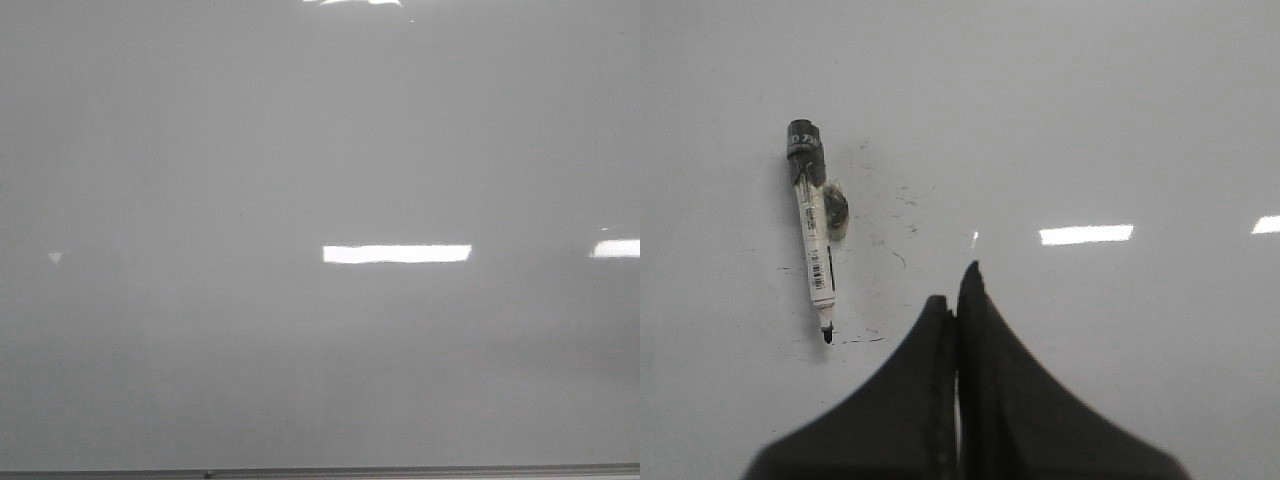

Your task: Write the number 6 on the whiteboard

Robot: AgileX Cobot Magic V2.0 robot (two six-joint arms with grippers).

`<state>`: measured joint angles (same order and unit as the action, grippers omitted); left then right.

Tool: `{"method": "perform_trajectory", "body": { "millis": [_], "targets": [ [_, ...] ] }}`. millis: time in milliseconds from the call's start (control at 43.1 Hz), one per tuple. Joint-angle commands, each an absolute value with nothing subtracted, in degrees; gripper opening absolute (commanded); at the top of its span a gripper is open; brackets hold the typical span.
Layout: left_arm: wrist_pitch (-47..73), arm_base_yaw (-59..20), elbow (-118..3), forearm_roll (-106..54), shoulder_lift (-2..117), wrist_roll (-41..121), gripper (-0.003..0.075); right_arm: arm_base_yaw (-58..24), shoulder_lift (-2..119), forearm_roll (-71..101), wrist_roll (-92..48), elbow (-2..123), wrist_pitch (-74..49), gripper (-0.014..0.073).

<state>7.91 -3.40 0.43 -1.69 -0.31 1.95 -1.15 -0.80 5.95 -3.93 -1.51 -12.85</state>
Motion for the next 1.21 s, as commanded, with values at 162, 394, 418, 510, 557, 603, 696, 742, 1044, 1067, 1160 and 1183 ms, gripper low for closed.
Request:
{"method": "perform_trajectory", "body": {
  "millis": [162,394,418,510,557,603,696,742,1044,1067,1160,1183],
  "targets": [
    [3.04,-3.81,0.62,-1.68,-1.18,1.63,-0.002,-1.28,-1.63,5.72,-3.97,-0.7,-8.82,-0.006],
    [3.04,-3.81,0.62,-1.68,-1.18,1.63,-0.002,-1.28,-1.63,5.72,-3.97,-0.7,-8.82,-0.006],
    [3.04,-3.81,0.62,-1.68,-1.18,1.63,-0.002,-1.28,-1.63,5.72,-3.97,-0.7,-8.82,-0.006],
    [3.04,-3.81,0.62,-1.68,-1.18,1.63,-0.002,-1.28,-1.63,5.72,-3.97,-0.7,-8.82,-0.006],
    [3.04,-3.81,0.62,-1.68,-1.18,1.63,-0.002,-1.28,-1.63,5.72,-3.97,-0.7,-8.82,-0.006],
    [3.04,-3.81,0.62,-1.68,-1.18,1.63,-0.002,-1.28,-1.63,5.72,-3.97,-0.7,-8.82,-0.006],
    [3.04,-3.81,0.62,-1.68,-1.18,1.63,-0.002,-1.28,-1.63,5.65,-3.97,-0.7,-8.77,-0.006],
    [3.04,-3.81,0.62,-1.68,-1.18,1.63,-0.002,-1.28,-1.63,5.65,-3.97,-0.7,-8.77,-0.006],
    [3.04,-3.81,0.62,-1.68,-1.18,1.63,-0.002,-1.28,-1.63,5.67,-3.97,-0.7,-8.21,-0.006],
    [2.93,-3.81,0.62,-1.68,-1.18,1.63,-0.002,-1.28,-1.63,5.67,-3.97,-0.7,-8.07,-0.006],
    [2.59,-3.81,0.62,-0.48,-1.18,2.02,-0.002,-1.28,-1.63,5.67,-3.97,-0.7,-7.14,-0.006],
    [2.42,-3.81,0.62,0.0,-1.18,2.02,-0.002,-1.28,-1.63,5.67,-3.97,-0.7,-6.55,-0.006]
  ]
}}
